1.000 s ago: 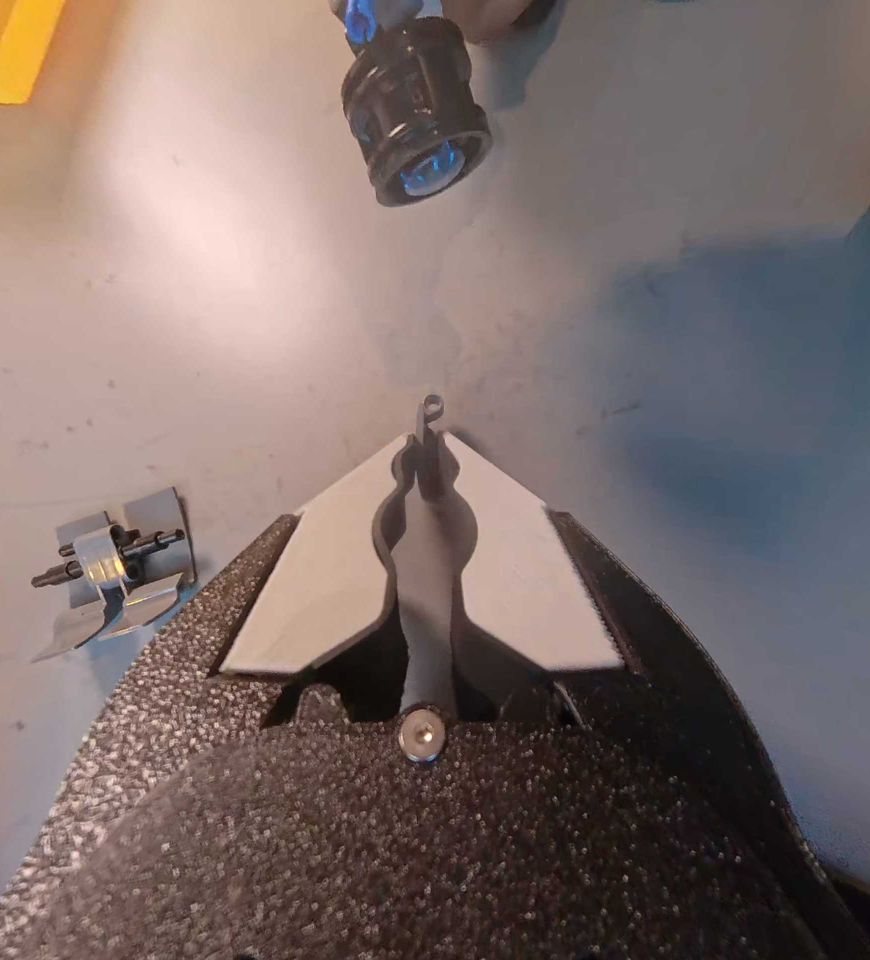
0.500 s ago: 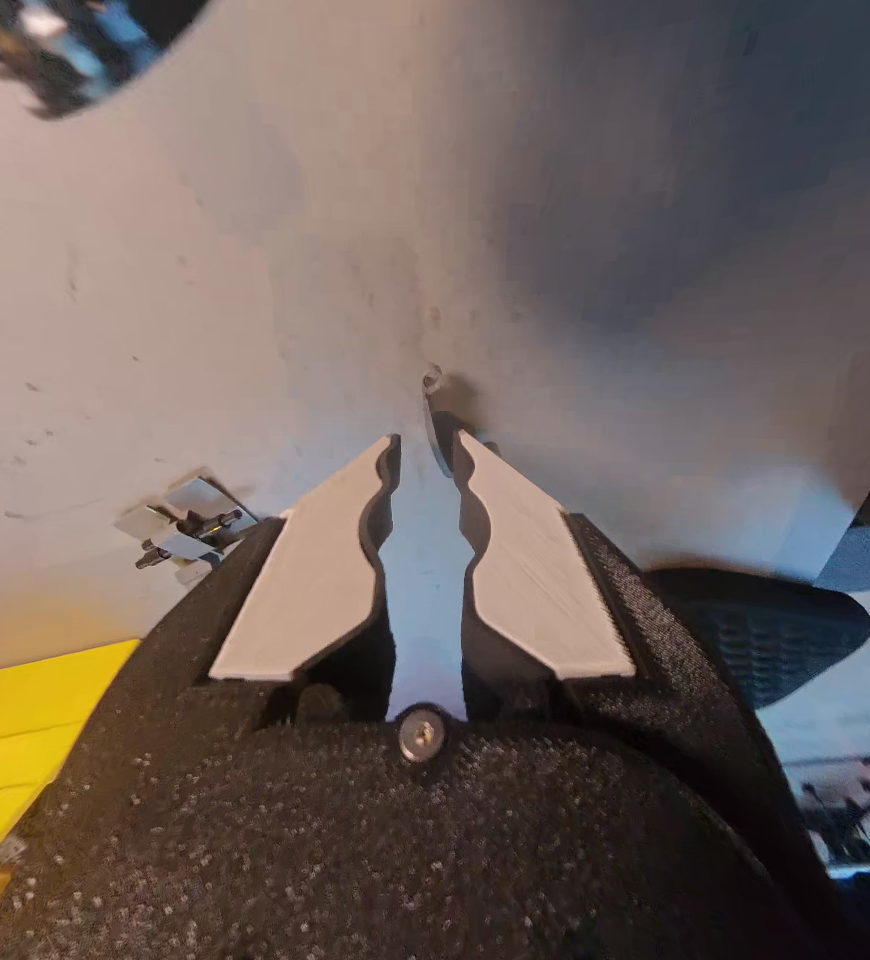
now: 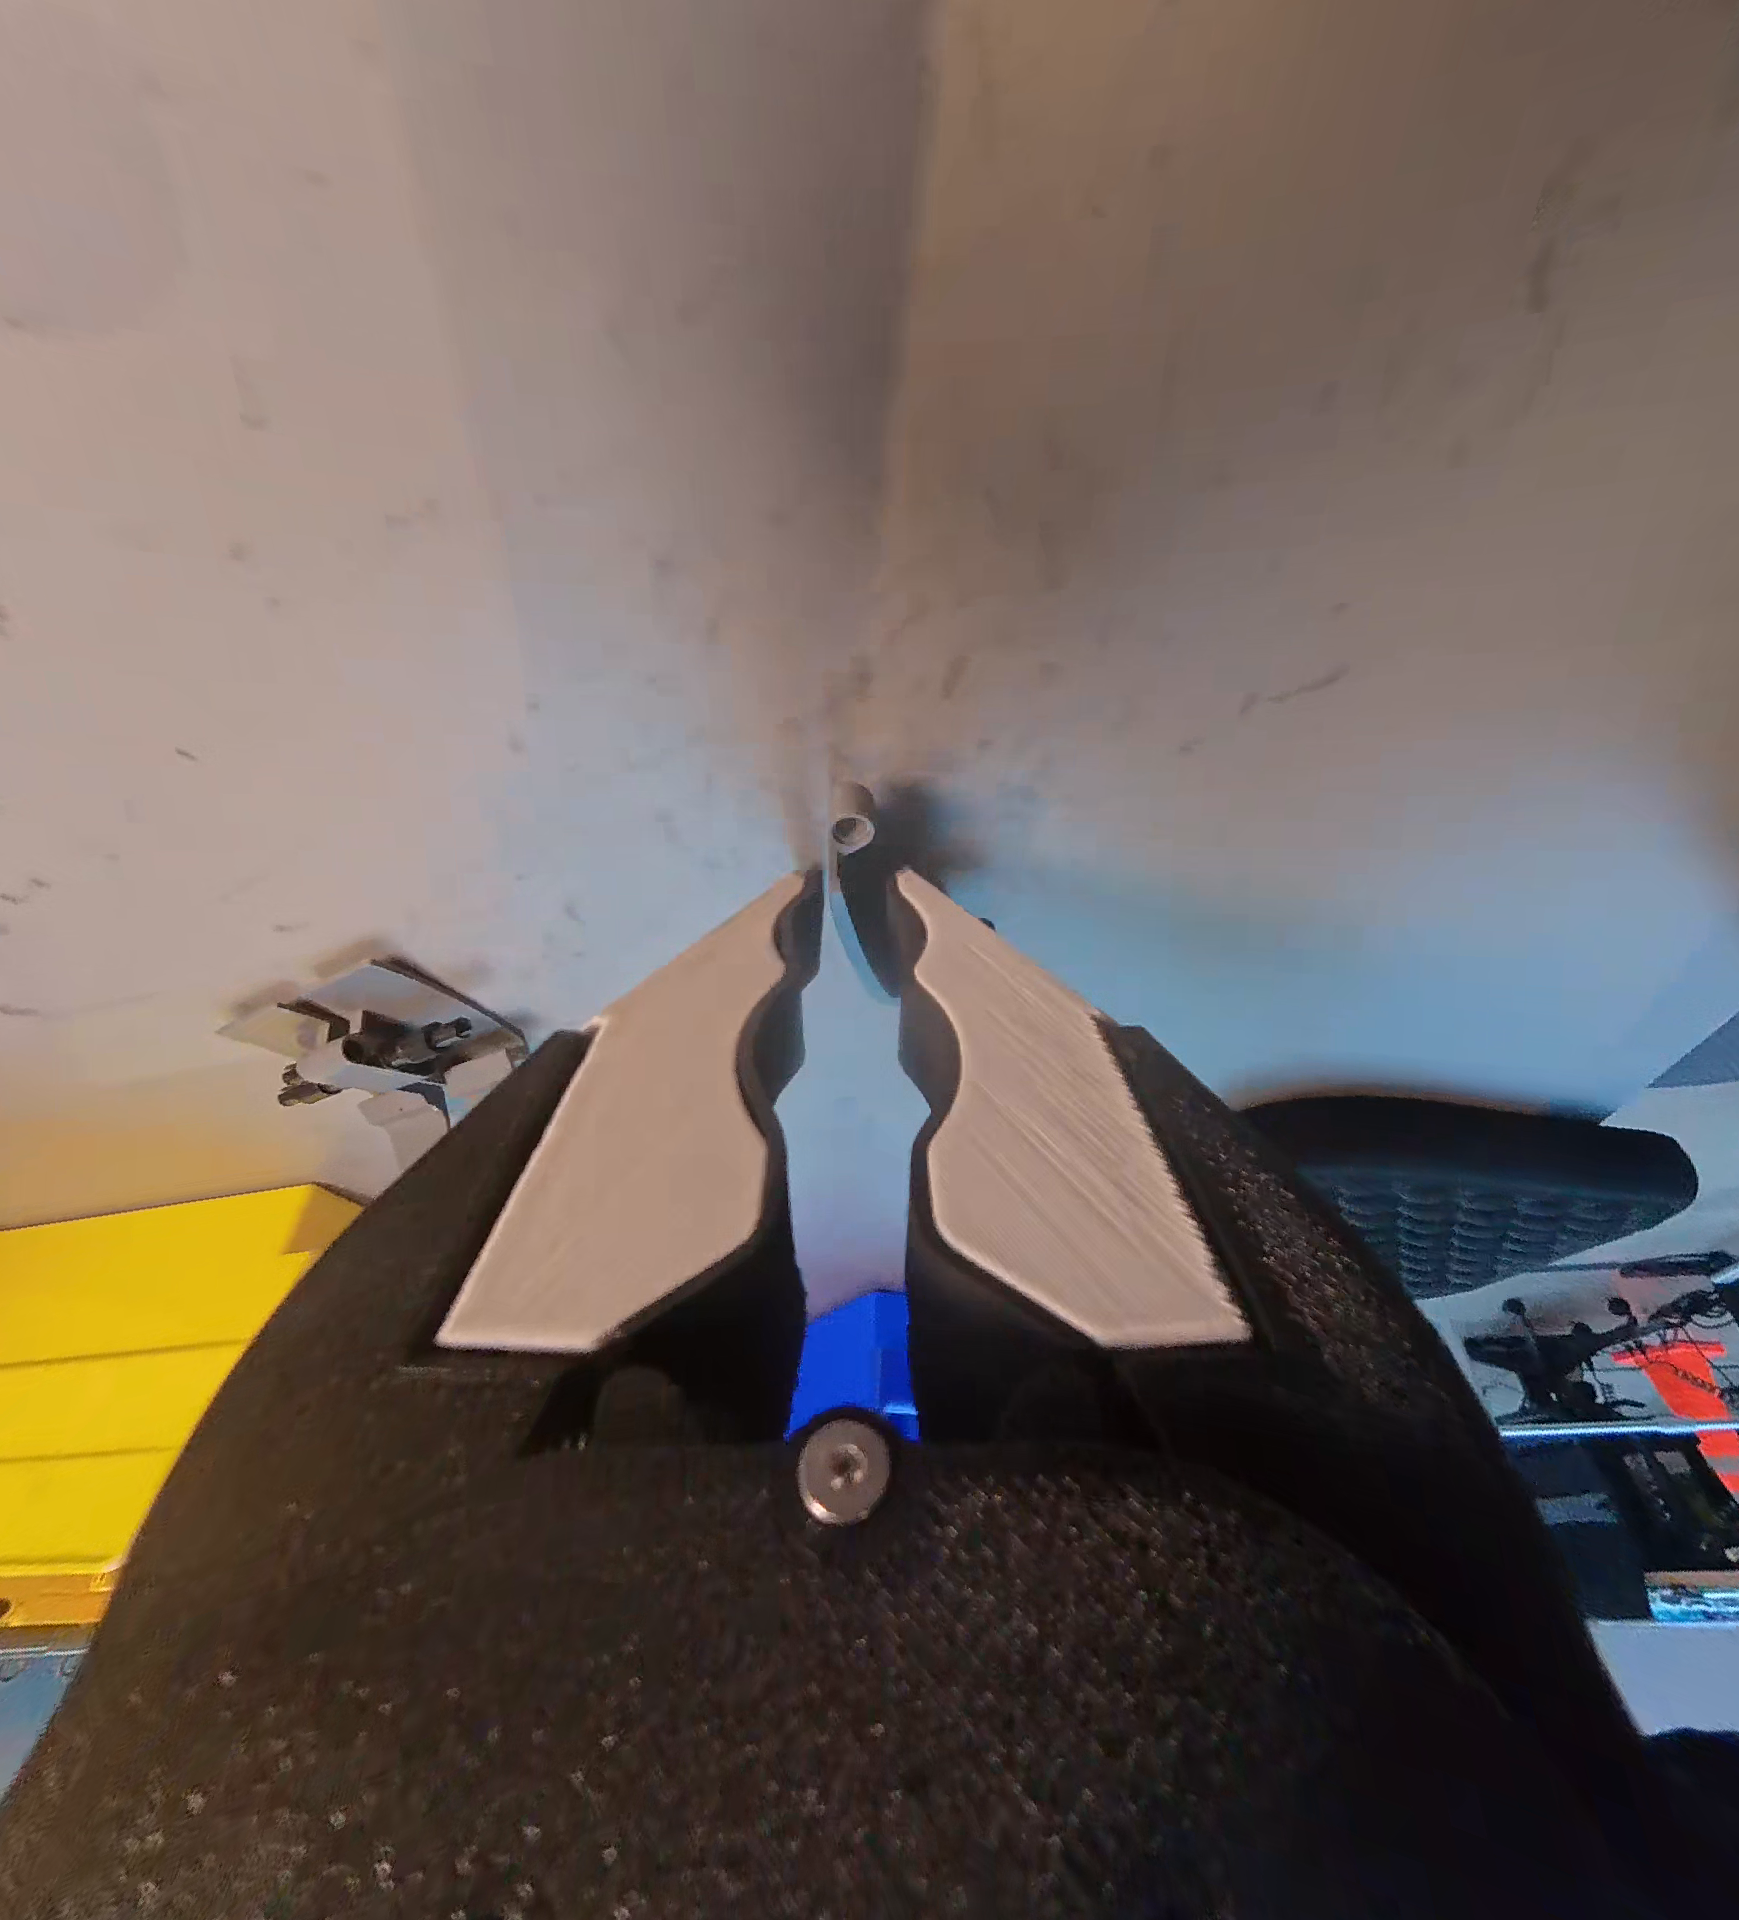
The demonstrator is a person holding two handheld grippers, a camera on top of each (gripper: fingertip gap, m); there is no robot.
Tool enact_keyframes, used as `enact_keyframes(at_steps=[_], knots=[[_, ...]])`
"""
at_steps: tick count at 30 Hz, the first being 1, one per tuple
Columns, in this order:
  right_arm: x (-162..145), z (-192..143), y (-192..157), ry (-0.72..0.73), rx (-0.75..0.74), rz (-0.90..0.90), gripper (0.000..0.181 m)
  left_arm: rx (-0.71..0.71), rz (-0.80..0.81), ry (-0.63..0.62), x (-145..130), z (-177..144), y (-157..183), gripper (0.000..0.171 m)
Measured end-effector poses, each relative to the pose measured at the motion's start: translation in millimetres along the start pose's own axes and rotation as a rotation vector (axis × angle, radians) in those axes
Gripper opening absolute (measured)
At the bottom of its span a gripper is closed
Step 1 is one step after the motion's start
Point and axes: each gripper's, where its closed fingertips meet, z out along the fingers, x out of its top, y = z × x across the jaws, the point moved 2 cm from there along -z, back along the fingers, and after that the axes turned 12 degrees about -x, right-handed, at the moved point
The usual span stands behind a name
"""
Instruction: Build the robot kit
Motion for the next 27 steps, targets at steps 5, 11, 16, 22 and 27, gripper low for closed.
enact_keyframes(at_steps=[5, 11, 16, 22, 27], knots=[[3, -1, -8, 0.024, 0.033, -0.009, 0.006, 0.083, -0.009, 0.445, 16, -31, -12, 0.001], [15, -6, -48, 0.081, 0.231, -0.008, 0.006, 0.136, -0.018, 1.541, 13, -124, 4, 0.001], [10, 6, -78, 0.014, 0.343, 0.058, 0.006, 0.312, 0.063, 1.646, 13, -113, 9, 0.001], [-10, 31, -75, -0.086, 0.302, 0.136, 0.006, 0.484, 0.155, 1.531, 12, -98, 6, 0.001], [-13, 39, -73, -0.090, 0.306, 0.177, 0.006, 0.597, 0.179, 1.431, 11, -88, 4, 0.001]])
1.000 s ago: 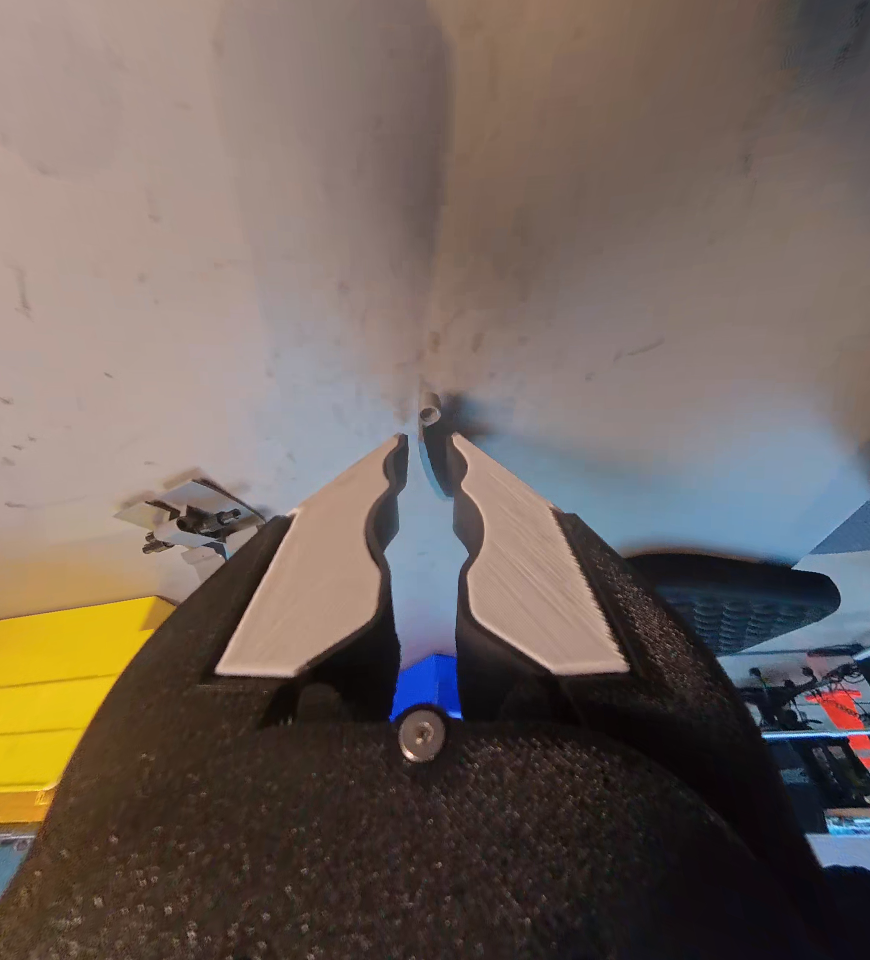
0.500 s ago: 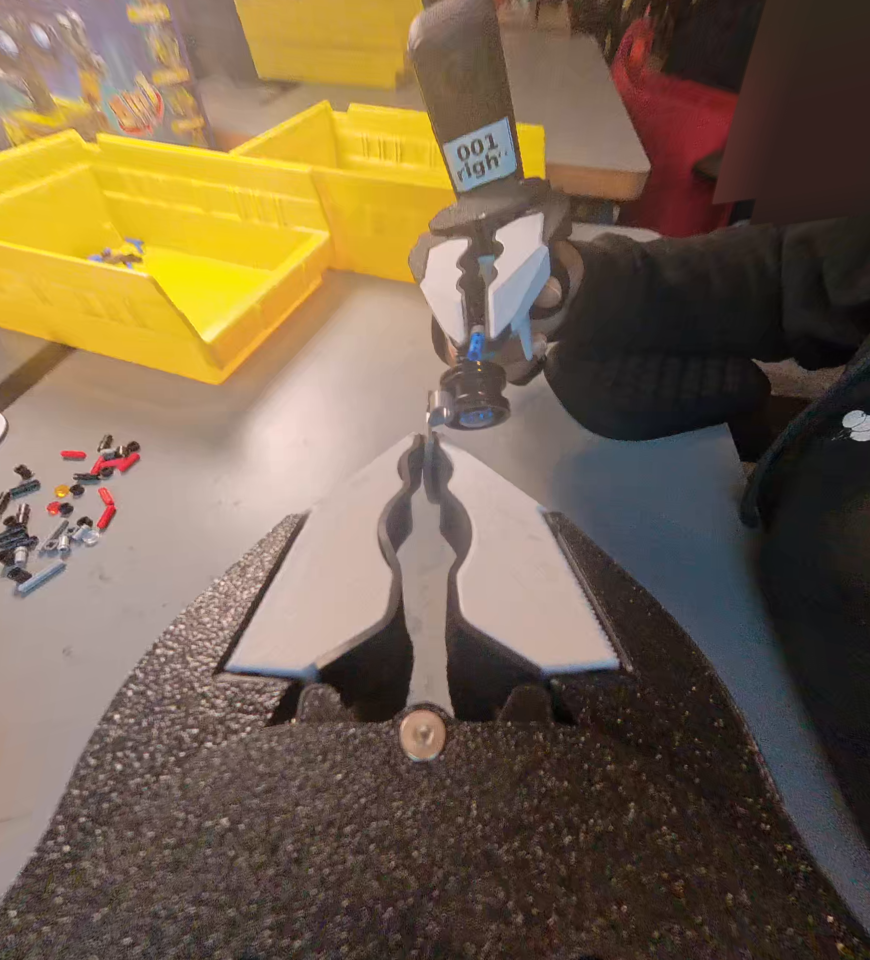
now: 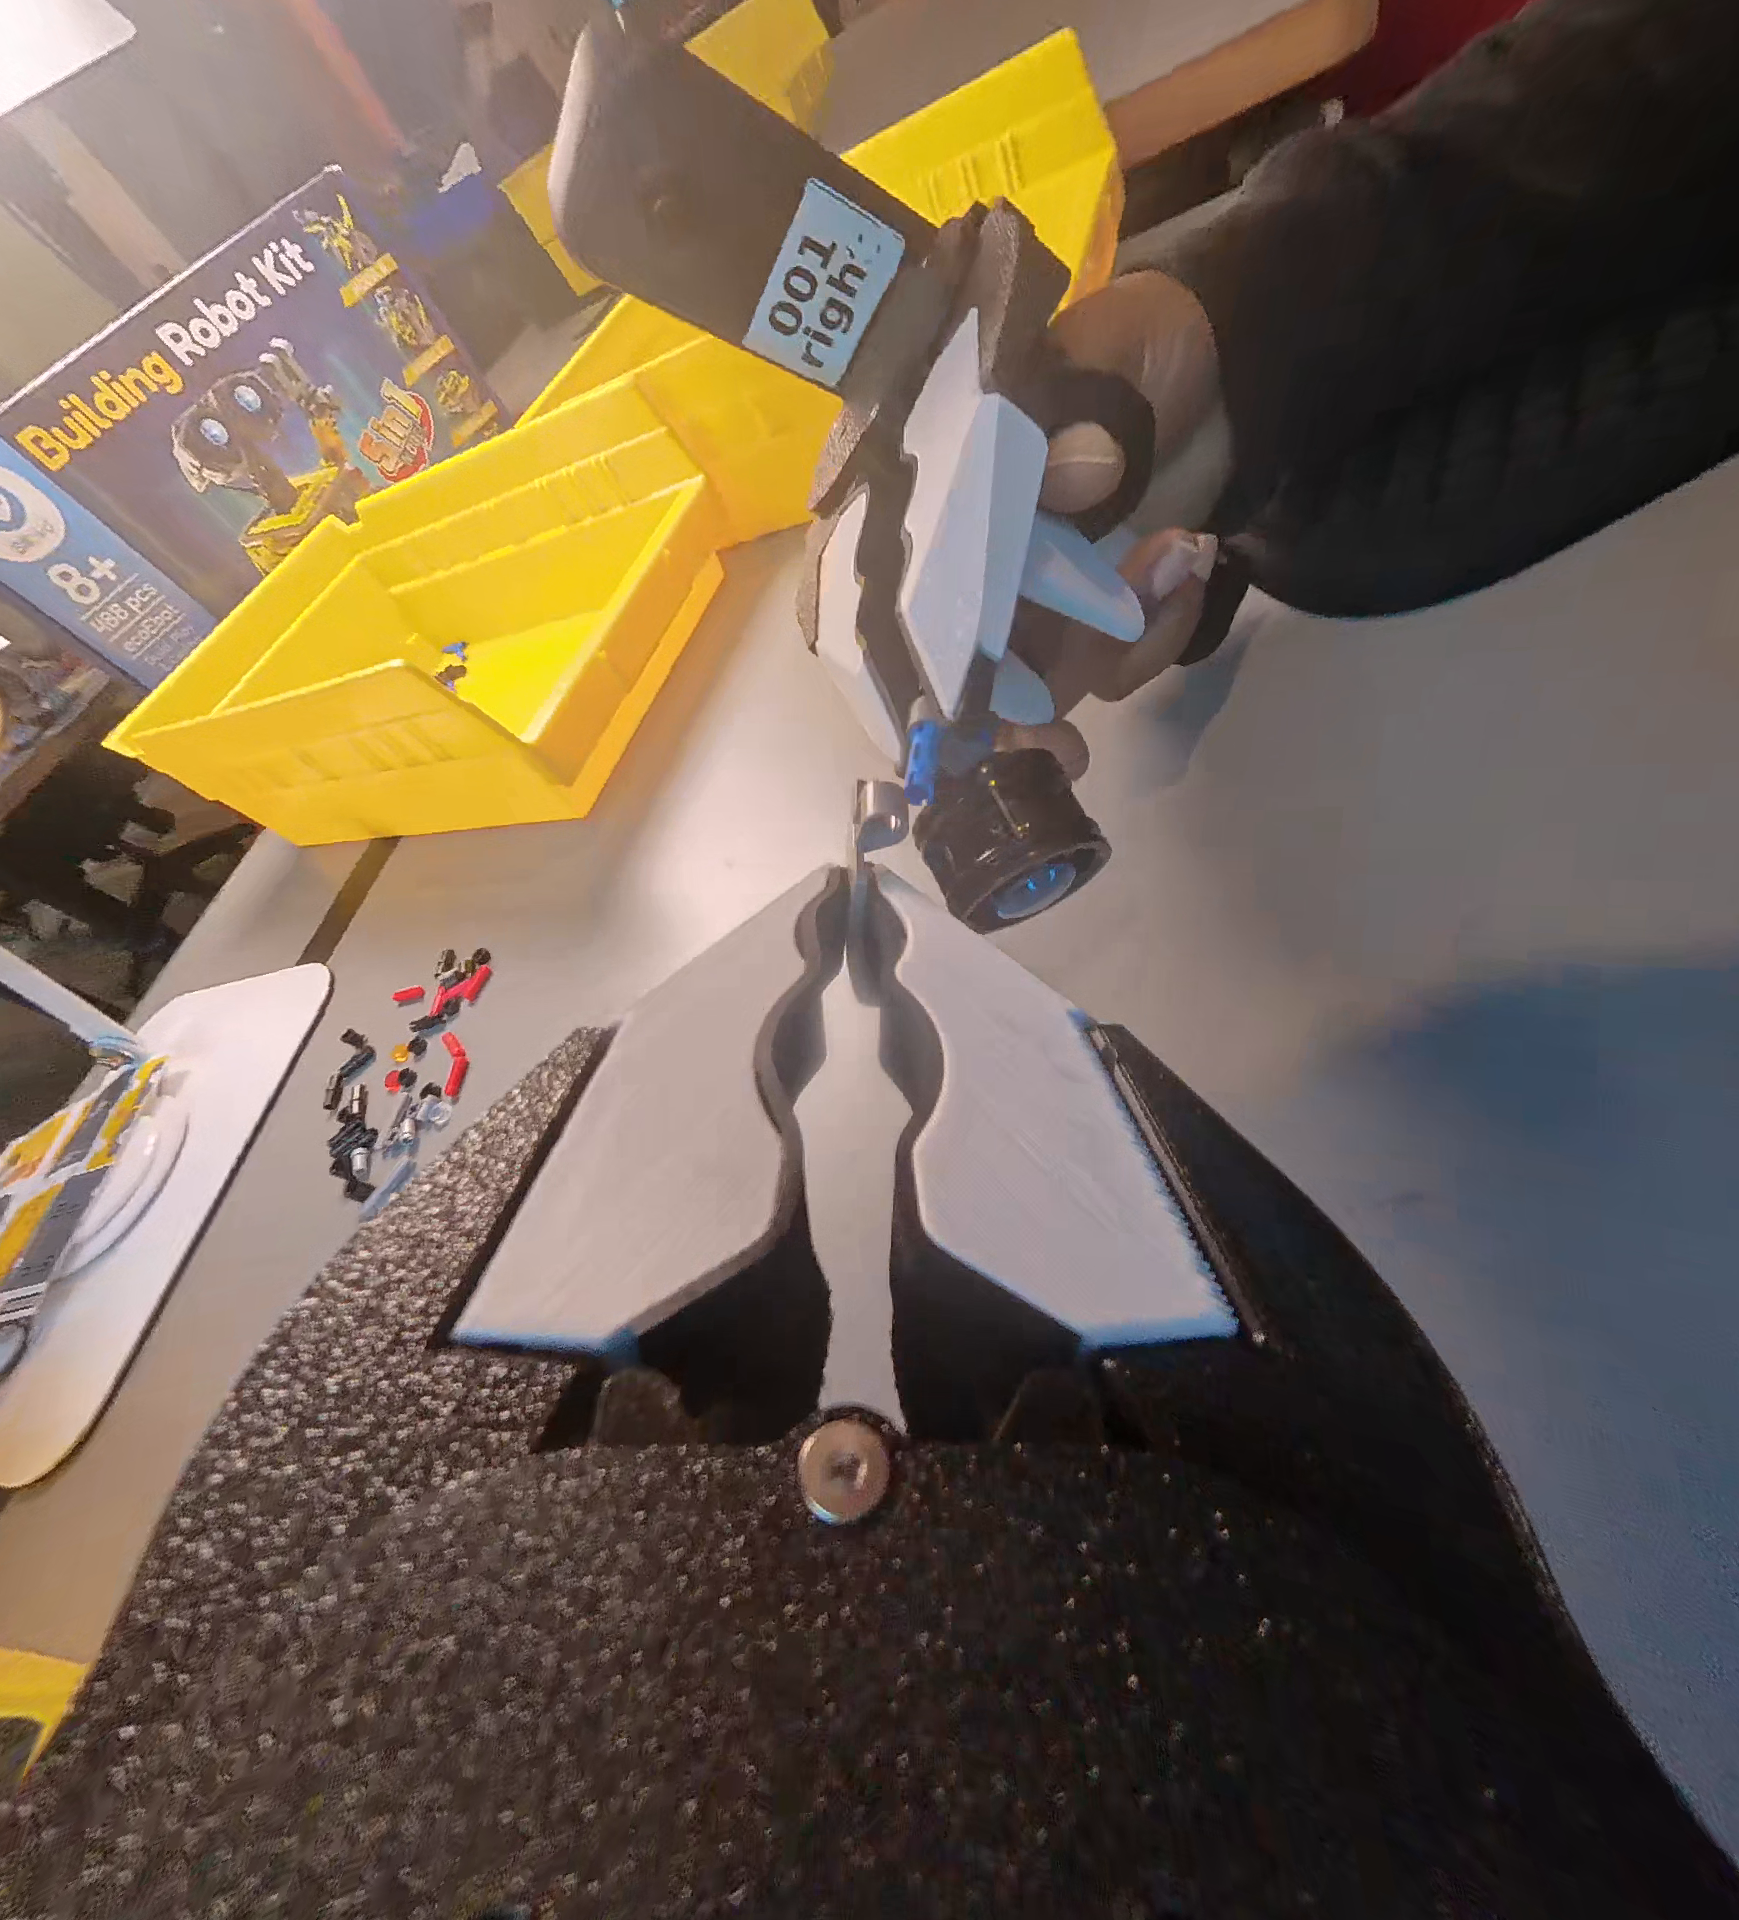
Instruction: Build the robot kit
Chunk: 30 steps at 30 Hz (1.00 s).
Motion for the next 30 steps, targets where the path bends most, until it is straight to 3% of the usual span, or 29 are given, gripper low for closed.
enact_keyframes(at_steps=[10, 14, 30], knots=[[-4.1, -2.4, 4.0, -0.011, 0.014, 0.078, 0.006, 0.104, 0.193, -0.120, -3.0, 3.5, 1.8, 0.001], [-7.7, -4.1, 2.0, -0.036, 0.027, 0.068, 0.006, 0.099, 0.222, -0.111, -2.3, 5.6, 5.9, 0.001], [-8.2, -5.1, -0.3, -0.036, 0.061, 0.103, 0.006, 0.102, 0.213, -0.077, 0.0, 6.4, 7.4, 0.001]])
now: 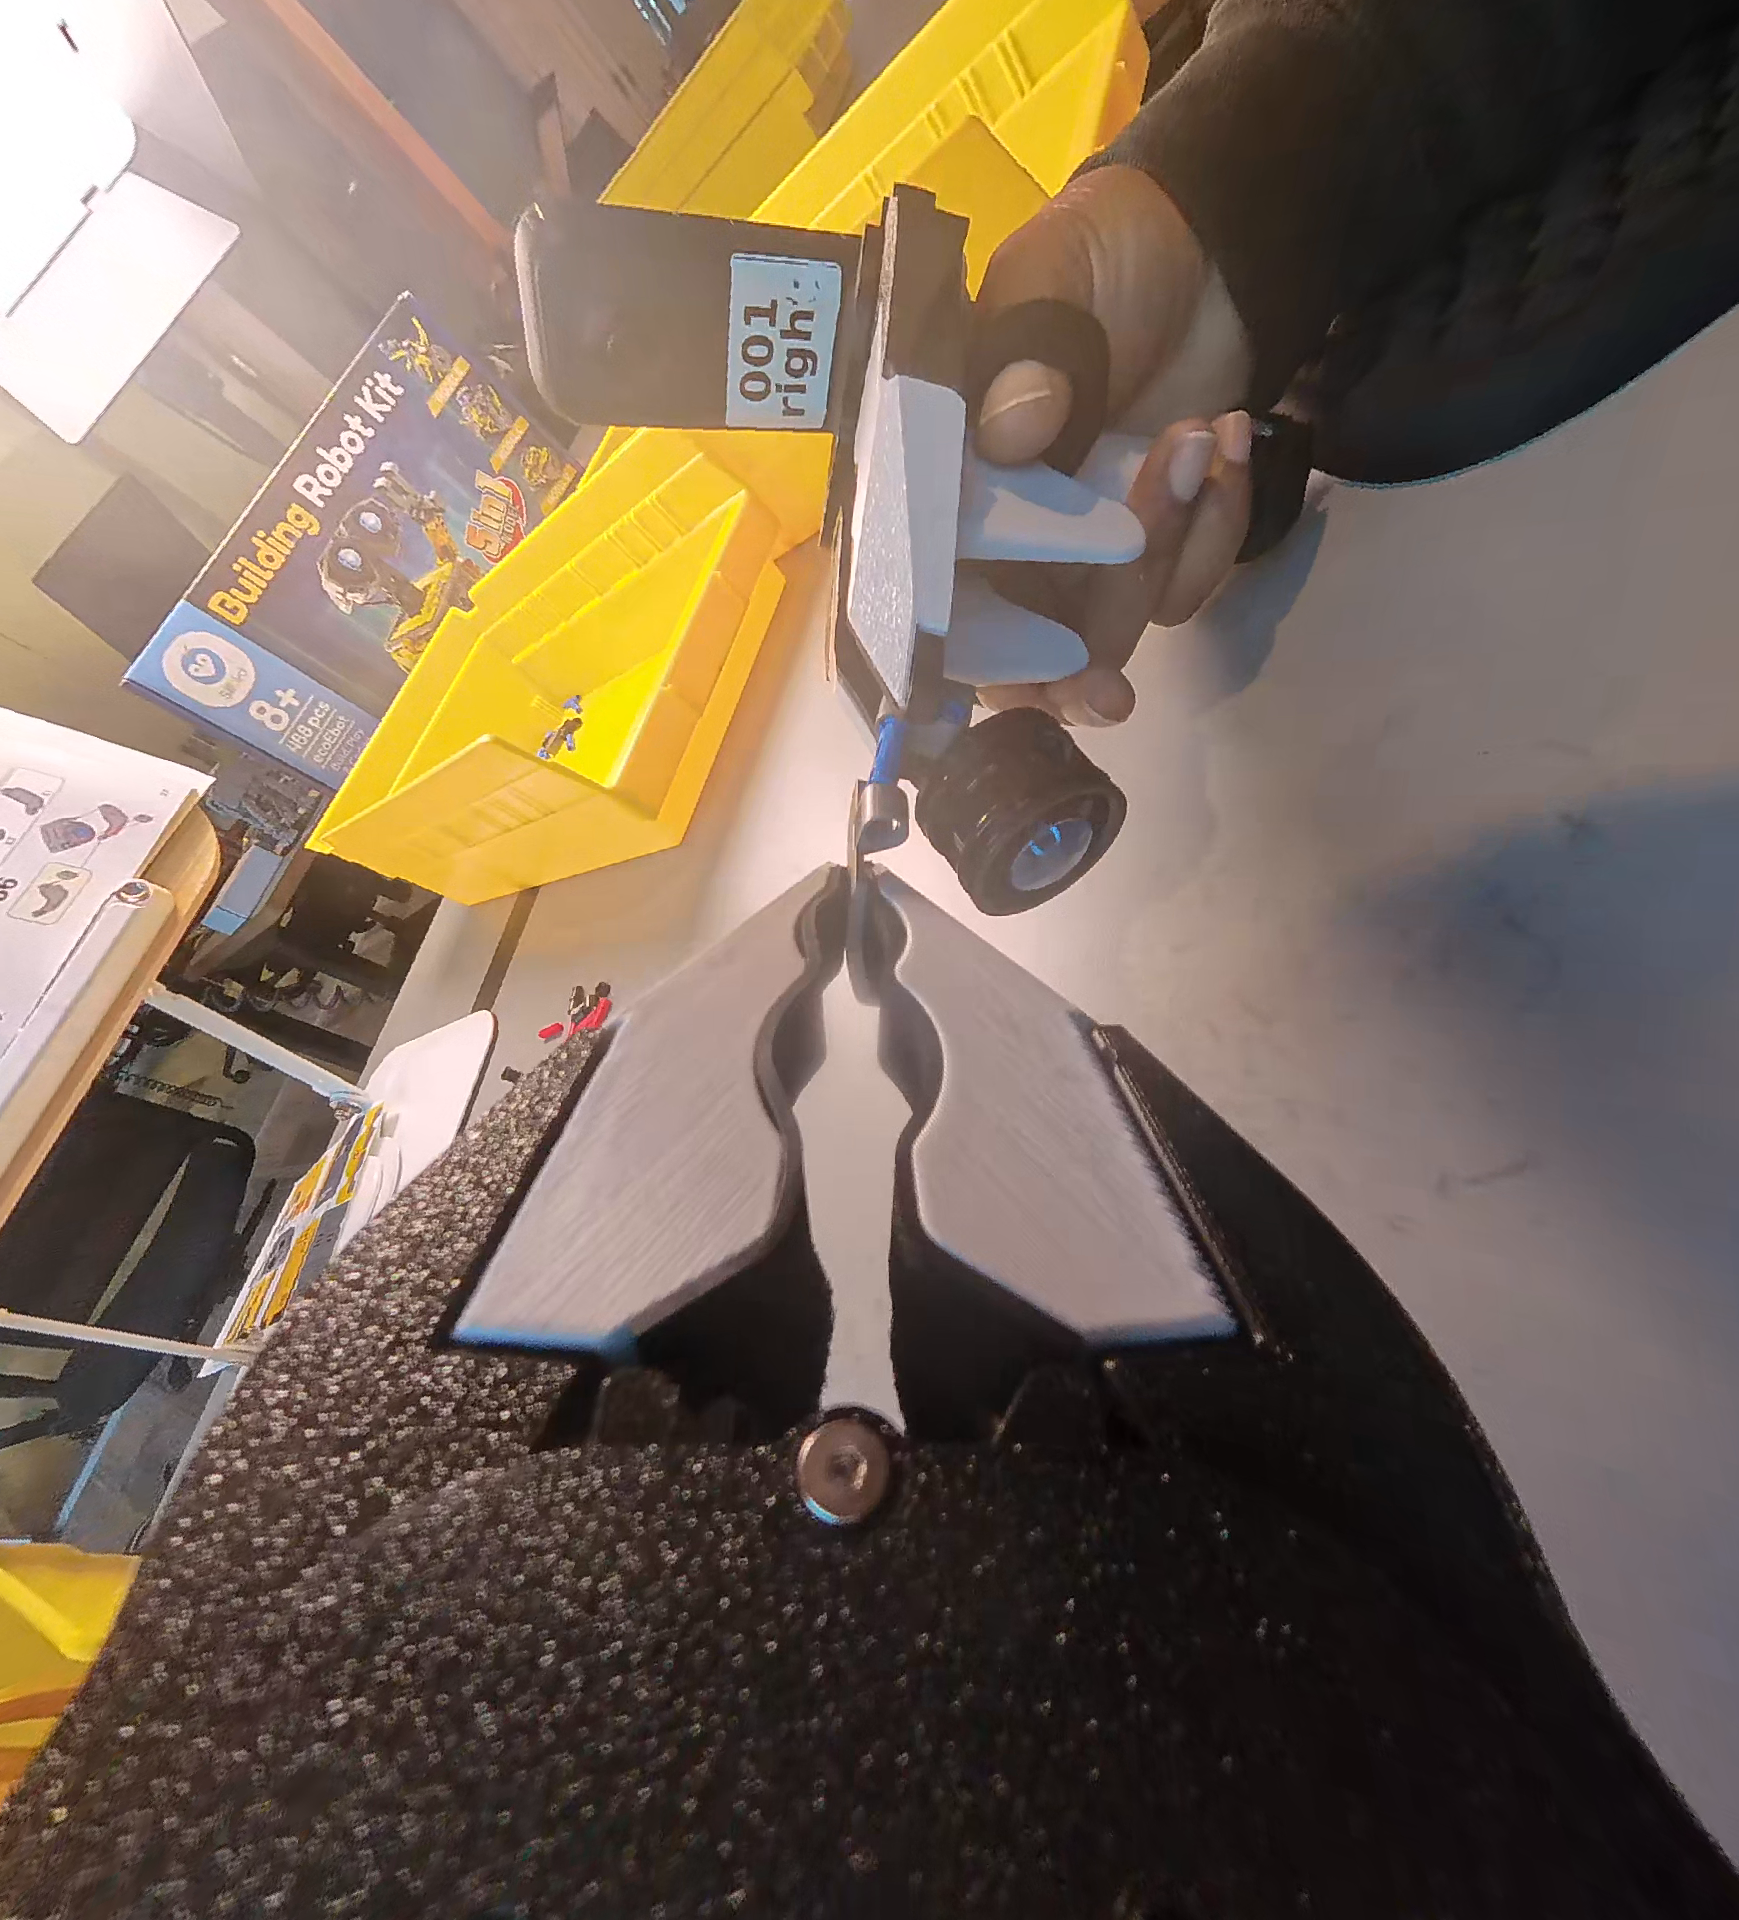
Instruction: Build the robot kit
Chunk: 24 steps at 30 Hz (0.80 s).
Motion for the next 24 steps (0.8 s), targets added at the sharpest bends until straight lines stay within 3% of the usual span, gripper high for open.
enact_keyframes(at_steps=[8, 17, 24], knots=[[-1, 0, -2, -0.004, 0.024, 0.015, 0.006, -0.001, 0.004, 0.022, 4, -1, 0, 0.001], [-6, 0, 3, -0.040, -0.026, 0.001, 0.006, -0.009, 0.052, -0.056, -3, 3, 5, 0.001], [-14, 0, 1, -0.094, -0.081, -0.154, 0.006, -0.088, -0.018, -0.072, -2, 8, 16, 0.001]])
